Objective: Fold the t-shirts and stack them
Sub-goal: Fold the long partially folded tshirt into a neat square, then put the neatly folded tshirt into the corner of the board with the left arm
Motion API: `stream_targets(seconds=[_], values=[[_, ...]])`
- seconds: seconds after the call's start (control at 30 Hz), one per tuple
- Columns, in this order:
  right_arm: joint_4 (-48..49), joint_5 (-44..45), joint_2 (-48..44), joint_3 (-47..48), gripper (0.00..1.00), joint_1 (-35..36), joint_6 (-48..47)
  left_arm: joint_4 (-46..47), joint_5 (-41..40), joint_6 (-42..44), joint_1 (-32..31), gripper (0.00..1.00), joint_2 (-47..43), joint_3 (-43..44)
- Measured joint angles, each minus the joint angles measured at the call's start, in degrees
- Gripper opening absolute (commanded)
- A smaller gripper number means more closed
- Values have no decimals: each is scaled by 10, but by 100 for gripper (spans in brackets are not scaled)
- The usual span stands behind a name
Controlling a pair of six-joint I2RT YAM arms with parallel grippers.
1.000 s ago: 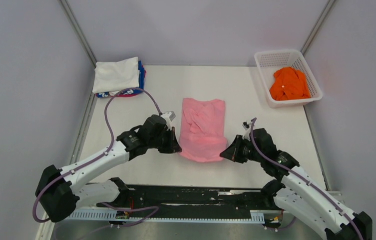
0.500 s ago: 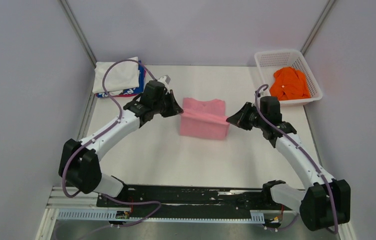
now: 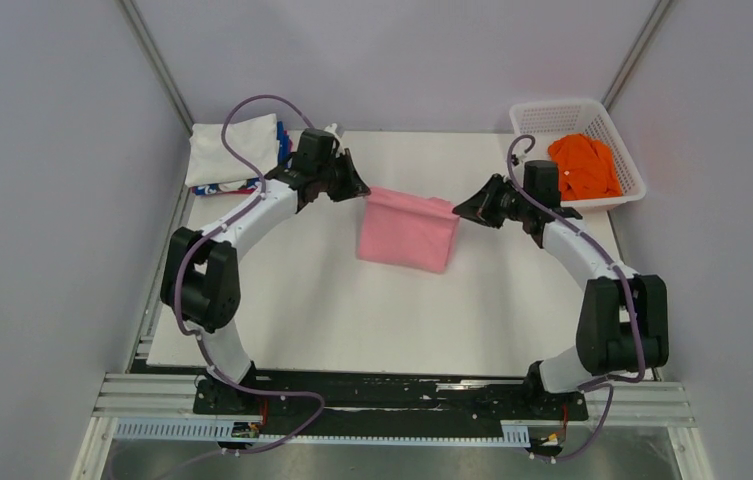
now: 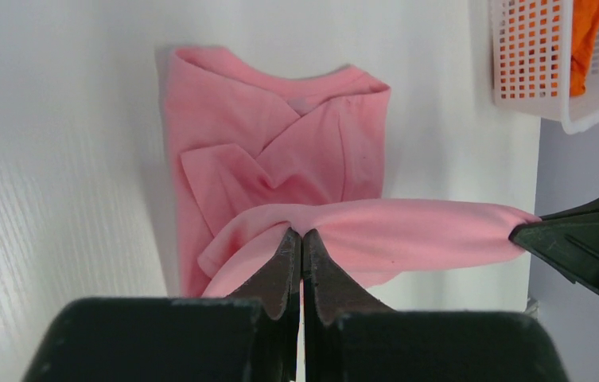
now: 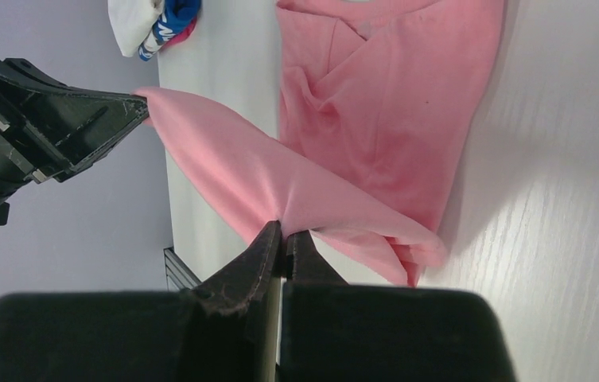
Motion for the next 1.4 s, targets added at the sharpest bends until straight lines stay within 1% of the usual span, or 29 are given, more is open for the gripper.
stream_targets(seconds=[0.33, 0.4, 0.43, 0.47, 0.5, 0.53, 0.57, 0.6, 0.67, 0.73, 0.8, 0.93, 1.03, 1.2, 1.3, 1.4], values=[[33, -31, 151, 80, 0, -22, 2, -3, 6, -1, 21, 0, 105, 72], [39, -30, 183, 98, 3, -24, 5, -6, 0, -4, 22, 1, 130, 94], [42, -28, 197, 104, 7, -24, 6, -7, -6, -6, 23, 5, 145, 108], [44, -25, 212, 114, 13, -24, 7, -8, -12, -10, 23, 14, 158, 119], [45, -20, 228, 125, 26, -24, 8, -9, -19, -14, 23, 19, 170, 127], [46, -15, 242, 135, 42, -24, 9, -12, -24, -18, 23, 39, 184, 137], [46, -8, 257, 148, 56, -24, 10, -16, -30, -20, 23, 54, 196, 147], [43, -2, 271, 162, 68, -25, 8, -23, -37, -25, 24, 84, 211, 163], [40, 9, 297, 192, 84, -27, 5, -34, -45, -24, 28, 98, 236, 190], [36, 18, 308, 210, 97, -29, -1, -43, -51, -24, 32, 100, 250, 212], [31, 27, 305, 214, 100, -29, -8, -52, -55, -24, 35, 100, 251, 223], [23, 47, 275, 199, 100, -20, -26, -43, -45, -22, 37, 100, 240, 220], [18, 47, 232, 171, 100, -1, -34, -33, -26, -20, 33, 100, 220, 190], [22, 26, 168, 126, 100, 49, -31, -11, 11, -15, 8, 100, 186, 135], [49, -1, 142, 82, 100, 78, -9, 14, 40, -20, -4, 100, 172, 101], [96, -31, 136, 30, 100, 98, 31, 67, 75, -36, -20, 100, 153, 28]])
